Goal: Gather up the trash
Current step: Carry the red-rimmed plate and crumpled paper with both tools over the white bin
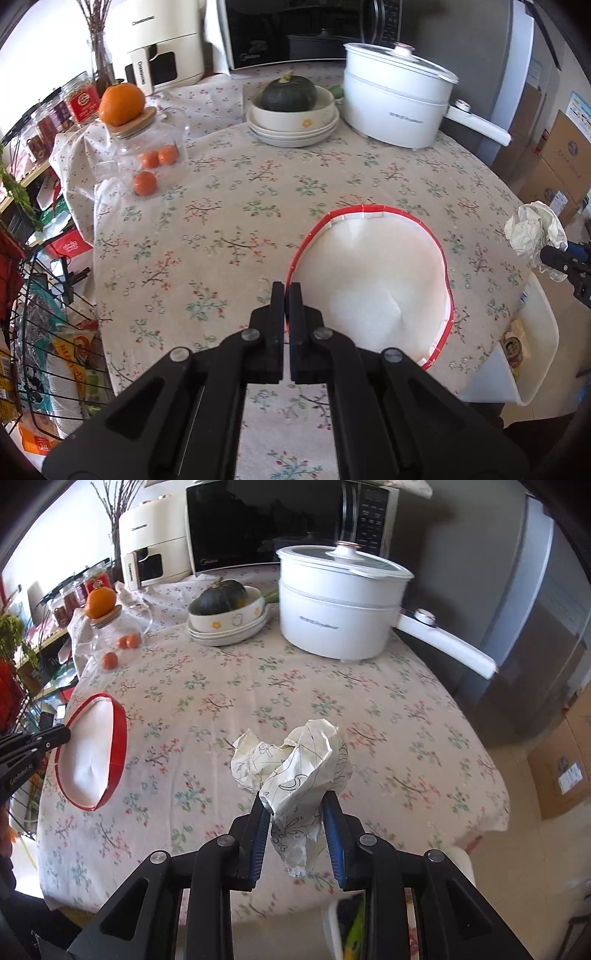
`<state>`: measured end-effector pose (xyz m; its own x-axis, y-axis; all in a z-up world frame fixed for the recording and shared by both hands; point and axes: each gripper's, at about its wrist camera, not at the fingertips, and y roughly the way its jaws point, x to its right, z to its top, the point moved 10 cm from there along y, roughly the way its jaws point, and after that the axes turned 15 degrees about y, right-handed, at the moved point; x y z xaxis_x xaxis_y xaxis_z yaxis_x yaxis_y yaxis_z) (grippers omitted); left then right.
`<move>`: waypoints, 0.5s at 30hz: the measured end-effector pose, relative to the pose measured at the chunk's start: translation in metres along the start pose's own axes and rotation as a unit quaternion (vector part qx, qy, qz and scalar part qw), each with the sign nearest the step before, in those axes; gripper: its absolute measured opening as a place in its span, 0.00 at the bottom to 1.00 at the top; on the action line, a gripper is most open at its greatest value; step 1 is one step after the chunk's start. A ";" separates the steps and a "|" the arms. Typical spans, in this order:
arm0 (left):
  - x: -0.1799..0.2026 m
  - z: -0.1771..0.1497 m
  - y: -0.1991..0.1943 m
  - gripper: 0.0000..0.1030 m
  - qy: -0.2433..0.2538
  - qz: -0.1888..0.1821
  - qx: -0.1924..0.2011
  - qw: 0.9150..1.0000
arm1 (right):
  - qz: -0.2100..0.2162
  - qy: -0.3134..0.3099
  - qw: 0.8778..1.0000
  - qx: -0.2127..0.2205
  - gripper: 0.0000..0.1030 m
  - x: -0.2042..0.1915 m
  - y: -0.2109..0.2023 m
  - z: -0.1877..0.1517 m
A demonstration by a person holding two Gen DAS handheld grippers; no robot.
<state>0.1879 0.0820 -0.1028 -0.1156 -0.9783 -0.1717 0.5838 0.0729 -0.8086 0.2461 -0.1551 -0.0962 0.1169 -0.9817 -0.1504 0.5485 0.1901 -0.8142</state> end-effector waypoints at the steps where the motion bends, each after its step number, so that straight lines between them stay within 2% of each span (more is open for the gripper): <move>1: 0.011 0.002 -0.001 0.02 0.007 -0.006 0.002 1.000 | -0.002 0.013 1.000 -0.003 0.29 0.013 -0.005 -0.005; 3: 0.032 0.005 -0.002 0.02 0.022 -0.017 0.005 1.000 | -0.017 0.042 0.999 -0.014 0.29 0.040 -0.011 -0.013; 6: 0.065 0.007 -0.003 0.02 0.043 -0.042 0.008 0.998 | -0.010 0.079 0.997 -0.010 0.29 0.069 -0.024 -0.018; 8: 0.090 0.010 -0.002 0.02 0.065 -0.065 0.010 0.996 | -0.022 0.090 0.996 -0.016 0.29 0.089 -0.030 -0.028; 15: 0.174 0.012 0.007 0.02 0.139 -0.098 0.005 0.985 | -0.064 0.118 0.990 -0.051 0.29 0.157 -0.029 -0.071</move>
<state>0.1821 -0.0898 -0.1316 -0.4417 -0.8826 -0.1613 0.5355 -0.1151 -0.8366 0.1893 -0.3153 -0.1361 -0.1504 -0.9758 -0.1589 0.4583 0.0736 -0.8857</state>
